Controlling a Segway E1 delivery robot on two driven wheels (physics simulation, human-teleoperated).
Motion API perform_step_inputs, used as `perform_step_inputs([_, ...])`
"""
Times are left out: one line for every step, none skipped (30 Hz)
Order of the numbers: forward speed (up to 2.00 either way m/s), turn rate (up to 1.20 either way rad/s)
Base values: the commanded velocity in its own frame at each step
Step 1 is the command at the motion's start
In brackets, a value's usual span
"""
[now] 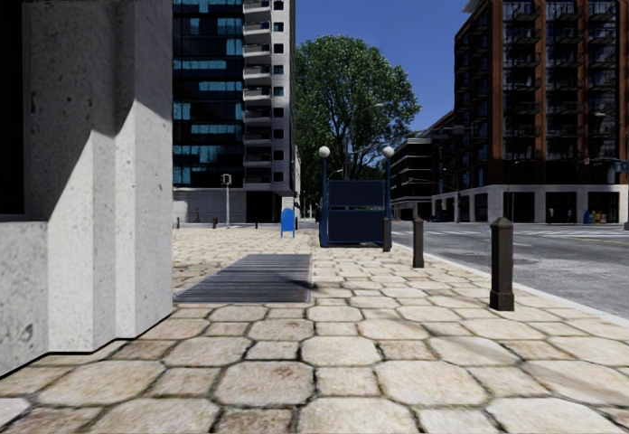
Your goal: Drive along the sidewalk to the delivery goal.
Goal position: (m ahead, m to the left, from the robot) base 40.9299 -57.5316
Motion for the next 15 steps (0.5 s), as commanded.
perform_step_inputs([1.98, 0.03])
perform_step_inputs([1.98, 0.17])
perform_step_inputs([1.98, 0.25])
perform_step_inputs([1.98, 0.26])
perform_step_inputs([1.98, 0.26])
perform_step_inputs([1.98, 0.27])
perform_step_inputs([1.98, 0.27])
perform_step_inputs([1.98, 0.27])
perform_step_inputs([1.98, 0.27])
perform_step_inputs([1.98, 0.27])
perform_step_inputs([1.98, 0.27])
perform_step_inputs([1.98, 0.27])
perform_step_inputs([1.98, 0.27])
perform_step_inputs([1.98, 0.14])
perform_step_inputs([1.98, 0.0])
